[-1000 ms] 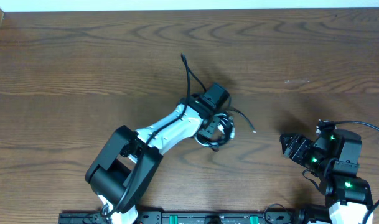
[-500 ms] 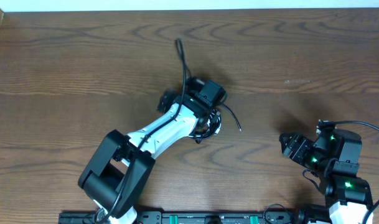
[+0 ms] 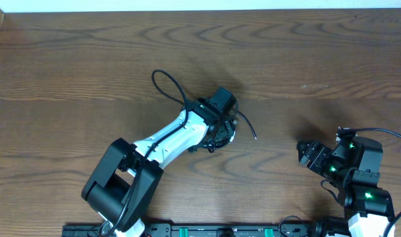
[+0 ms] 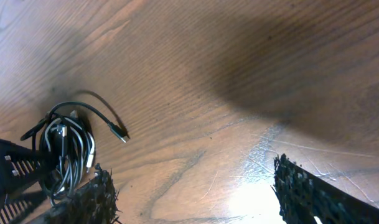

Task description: Untangle cables

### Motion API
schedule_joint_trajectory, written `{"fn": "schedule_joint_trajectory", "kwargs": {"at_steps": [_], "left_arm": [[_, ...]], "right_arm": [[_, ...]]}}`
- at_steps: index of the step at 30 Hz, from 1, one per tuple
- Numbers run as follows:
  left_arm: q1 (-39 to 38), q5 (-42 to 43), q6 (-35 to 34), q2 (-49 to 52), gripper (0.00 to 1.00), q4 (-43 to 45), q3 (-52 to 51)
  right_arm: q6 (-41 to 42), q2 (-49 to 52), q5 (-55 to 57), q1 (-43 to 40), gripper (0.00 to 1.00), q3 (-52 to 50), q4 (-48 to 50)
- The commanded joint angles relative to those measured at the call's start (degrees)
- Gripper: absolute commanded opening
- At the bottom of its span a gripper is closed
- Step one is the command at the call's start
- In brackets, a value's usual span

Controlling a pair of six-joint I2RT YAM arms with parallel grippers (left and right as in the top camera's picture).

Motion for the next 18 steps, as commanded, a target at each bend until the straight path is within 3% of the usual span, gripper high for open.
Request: {"fn": "schedule_joint_trajectory", "kwargs": {"at_steps": [1, 8, 11, 16, 18], "left_arm": [[0.2, -0.2, -12.9, -1.1, 0.95, -0.5, -3.1], [0.2, -5.9, -25.5, -1.1, 0.95, -0.5, -6.3], [0.2, -6.9, -26.9, -1.0, 0.95, 0.6, -6.3], [0.2, -6.9, -26.9, -1.1, 0.59, 1.1, -6.3], [0.2, -6.8, -25.6, -1.1, 0.35, 1.2, -6.3]], "right_arm": [[-0.9, 0.1, 0.8, -0.6, 0.81, 1.1, -0.5], [-0.9, 0.1, 3.7, -0.6, 0.85, 0.8, -1.6], [-0.9, 0.1, 3.7, -0.5, 0.84, 0.8, -1.6], [-0.9, 0.1, 3.7, -0.5, 0.83, 0.8, -1.6], [-0.9, 0.1, 3.7, -0.5, 0.82, 0.8, -1.7]]}}
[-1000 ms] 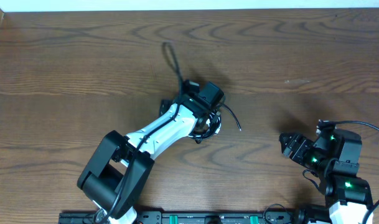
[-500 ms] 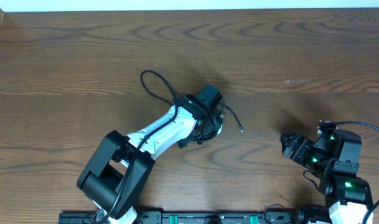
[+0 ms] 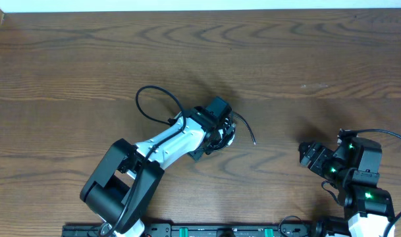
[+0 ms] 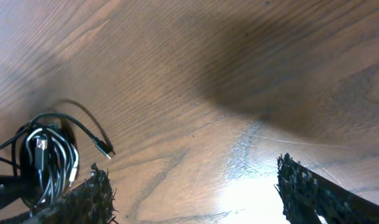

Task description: Untangle cables

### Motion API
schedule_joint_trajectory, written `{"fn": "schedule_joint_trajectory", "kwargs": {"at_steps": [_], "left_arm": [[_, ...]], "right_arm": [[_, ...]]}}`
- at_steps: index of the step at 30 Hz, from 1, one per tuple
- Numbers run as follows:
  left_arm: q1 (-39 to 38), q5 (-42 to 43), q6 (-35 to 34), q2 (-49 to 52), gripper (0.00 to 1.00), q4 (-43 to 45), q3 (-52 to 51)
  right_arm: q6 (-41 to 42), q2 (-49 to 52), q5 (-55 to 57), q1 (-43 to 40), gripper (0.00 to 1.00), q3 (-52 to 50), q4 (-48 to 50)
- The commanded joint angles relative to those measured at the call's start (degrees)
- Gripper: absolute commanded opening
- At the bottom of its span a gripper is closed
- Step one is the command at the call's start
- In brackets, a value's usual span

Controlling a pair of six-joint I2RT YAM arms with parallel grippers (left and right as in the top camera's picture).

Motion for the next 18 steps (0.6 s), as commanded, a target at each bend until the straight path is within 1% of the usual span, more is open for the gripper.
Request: {"fn": "schedule_joint_trajectory", "kwargs": {"at_steps": [1, 3, 4, 7, 10, 13, 14, 16, 17, 18], "left_arm": [[0.2, -1.6, 0.6, -0.4, 0.25, -0.1, -0.9], [0.2, -1.6, 4.0, -0.4, 0.11, -0.1, -0.9], [0.2, -1.6, 5.3, -0.4, 0.08, -0.1, -0.9], [0.2, -1.6, 11.0, -0.5, 0.08, -0.1, -0.8], [0.2, -1.5, 18.5, -1.0, 0.08, 0.0, 0.1], [0.2, -0.7, 28.3, -3.0, 0.08, 0.9, 1.2], [0.2, 0.1, 34.0, -4.4, 0.08, 2.1, 1.4], [0.2, 1.6, 39.9, -6.7, 0.08, 3.7, 1.5], [0.2, 2.4, 42.3, -8.0, 0.08, 4.4, 1.5], [0.2, 3.4, 43.8, -9.0, 0.08, 5.0, 1.5]], "right_arm": [[-0.8, 0.1, 0.6, -0.5, 0.81, 0.8, -0.2], [-0.8, 0.1, 0.6, -0.5, 0.8, 0.8, -0.5], [-0.8, 0.1, 0.6, -0.5, 0.79, 0.8, -0.7], [-0.8, 0.1, 0.6, -0.5, 0.77, 0.8, -1.6], [-0.8, 0.1, 0.2, -0.5, 0.75, 0.8, -2.3], [-0.8, 0.1, -2.1, -0.4, 0.75, 0.8, -2.5], [-0.9, 0.1, -4.0, 0.2, 0.75, 0.8, -2.3], [-0.9, 0.1, -6.9, 1.0, 0.75, 0.8, -2.2], [-1.0, 0.1, -8.3, 1.5, 0.73, 0.8, -2.2], [-1.9, 0.1, -10.4, 2.0, 0.67, 0.8, -2.2]]}}
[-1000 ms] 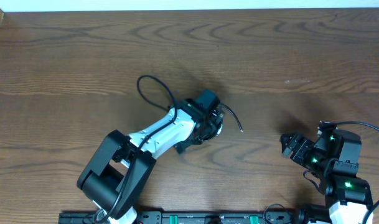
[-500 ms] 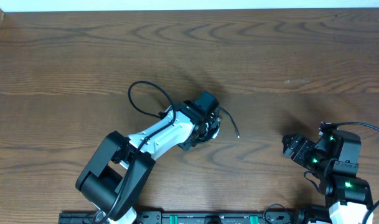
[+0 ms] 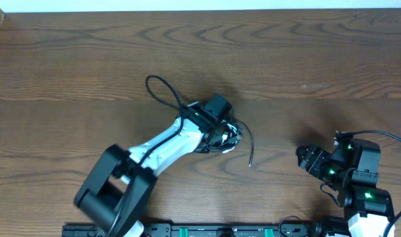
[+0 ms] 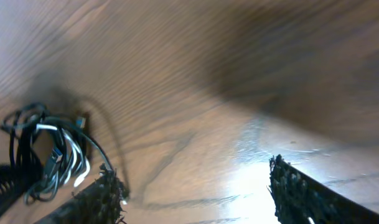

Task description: Untangle cables

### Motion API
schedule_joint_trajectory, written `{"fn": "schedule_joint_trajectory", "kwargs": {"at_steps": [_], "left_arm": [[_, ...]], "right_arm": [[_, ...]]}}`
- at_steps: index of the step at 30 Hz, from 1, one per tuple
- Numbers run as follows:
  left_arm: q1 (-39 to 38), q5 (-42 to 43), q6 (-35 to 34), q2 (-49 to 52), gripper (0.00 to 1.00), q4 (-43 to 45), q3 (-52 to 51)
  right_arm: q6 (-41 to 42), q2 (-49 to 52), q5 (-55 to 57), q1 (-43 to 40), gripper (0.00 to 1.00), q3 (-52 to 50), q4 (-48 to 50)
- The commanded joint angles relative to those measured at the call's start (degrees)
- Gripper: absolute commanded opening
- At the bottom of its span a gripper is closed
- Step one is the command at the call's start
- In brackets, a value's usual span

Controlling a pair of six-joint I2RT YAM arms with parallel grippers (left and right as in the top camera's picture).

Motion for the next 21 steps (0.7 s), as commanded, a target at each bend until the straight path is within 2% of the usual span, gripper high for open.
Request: {"fn": "schedule_joint_trajectory", "kwargs": {"at_steps": [1, 6, 13, 18, 21], "left_arm": [[0.2, 3.6, 15.4, -6.7, 0.08, 2.0, 1.6], [0.3, 8.9, 15.5, -11.6, 0.08, 2.8, 1.6], [0.3, 10.5, 15.5, -13.0, 0.08, 2.6, 1.6], [0.5, 10.5, 23.2, -13.0, 0.08, 2.8, 1.6], [0.5, 10.5, 23.4, -13.0, 0.08, 2.8, 1.6]], "right_arm": [[-3.1, 0.1, -9.0, 1.9, 0.61, 0.8, 0.1], [-8.1, 0.1, -19.0, 3.4, 0.61, 0.8, -0.1], [-12.7, 0.1, -31.0, 3.6, 0.59, 0.8, -0.1], [-16.3, 0.1, -38.2, 3.6, 0.55, 0.8, 0.0], [-16.3, 0.1, -38.1, 3.5, 0.55, 0.8, 0.0]]}}
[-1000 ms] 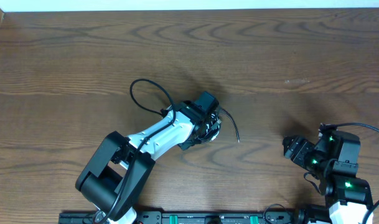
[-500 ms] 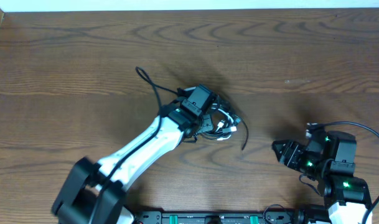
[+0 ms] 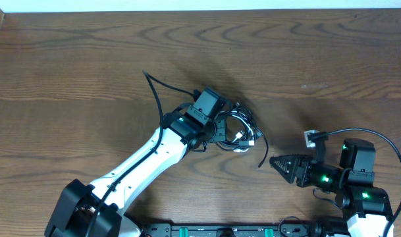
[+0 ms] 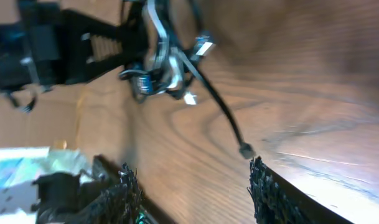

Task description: Untangle cables

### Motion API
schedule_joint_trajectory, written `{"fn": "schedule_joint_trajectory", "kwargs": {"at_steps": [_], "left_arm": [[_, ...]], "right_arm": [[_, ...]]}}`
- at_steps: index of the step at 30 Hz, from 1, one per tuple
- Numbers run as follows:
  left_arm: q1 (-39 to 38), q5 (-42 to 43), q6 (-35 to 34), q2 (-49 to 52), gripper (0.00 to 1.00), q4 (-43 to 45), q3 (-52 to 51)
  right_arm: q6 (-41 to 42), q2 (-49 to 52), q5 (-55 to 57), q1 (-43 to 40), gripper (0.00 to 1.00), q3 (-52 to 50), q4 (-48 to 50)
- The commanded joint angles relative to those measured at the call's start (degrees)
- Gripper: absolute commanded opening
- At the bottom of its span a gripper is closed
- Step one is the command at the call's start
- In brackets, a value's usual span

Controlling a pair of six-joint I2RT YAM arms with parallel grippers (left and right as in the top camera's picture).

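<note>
A tangled bundle of black and white cables (image 3: 238,130) lies mid-table, also seen in the right wrist view as the cable bundle (image 4: 165,59). My left gripper (image 3: 215,122) is shut on its left side. One black tail (image 3: 153,89) runs up-left from the bundle. Another black lead curves down-right and ends in a plug (image 3: 261,164), with the same plug (image 4: 245,150) showing just above my right finger. My right gripper (image 3: 276,162) is open and points left, a short way right of that plug. Nothing lies between its fingers in the right gripper (image 4: 192,186) wrist view.
The wooden table (image 3: 332,59) stretches around the bundle. The left arm (image 3: 141,164) crosses the near left part diagonally. A small white connector (image 3: 310,137) sits on the right arm's own cable near its wrist.
The left gripper and the bundle have shifted right and slightly back, and the looped tail now lies straighter. The right gripper has turned and reached left, close to the loose plug.
The left gripper held the bundle mid-table with a tail looped up-left, while the right gripper stood open at the near right. The bundle then sat further left, then back right with its lead trailing down. Now the bundle lies spread wider and the right gripper is by the plug.
</note>
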Motion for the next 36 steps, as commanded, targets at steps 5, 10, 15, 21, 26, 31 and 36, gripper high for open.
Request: {"fn": "schedule_joint_trajectory", "kwargs": {"at_steps": [5, 10, 15, 21, 26, 31, 36], "left_arm": [[0.3, 1.0, 3.7, -0.8, 0.08, 0.3, 1.5], [0.3, 4.7, 5.0, -0.8, 0.08, 0.5, 1.5], [0.3, 5.0, 8.5, -0.8, 0.08, 0.5, 1.5], [0.3, 5.0, 10.7, -0.8, 0.08, 1.2, 1.5], [0.2, 5.0, 10.7, -0.8, 0.08, 1.8, 1.5], [-0.4, 5.2, 10.7, -0.8, 0.08, 1.8, 1.5], [-1.7, 5.7, 10.7, -0.8, 0.08, 1.8, 1.5]], "right_arm": [[-2.6, 0.1, -4.8, 0.3, 0.55, 0.8, 1.9], [0.9, 0.1, -5.3, 0.3, 0.45, 0.8, 3.7], [1.5, 0.1, -11.5, 0.3, 0.44, 0.8, 5.2], [1.9, 0.1, -12.2, 1.2, 0.43, 0.8, 8.9], [5.0, 0.1, -10.8, 4.7, 0.41, 0.8, 15.1], [9.4, 0.1, -0.7, 10.6, 0.41, 0.8, 19.6], [9.4, 1.3, 5.7, 16.3, 0.41, 0.8, 22.7]]}}
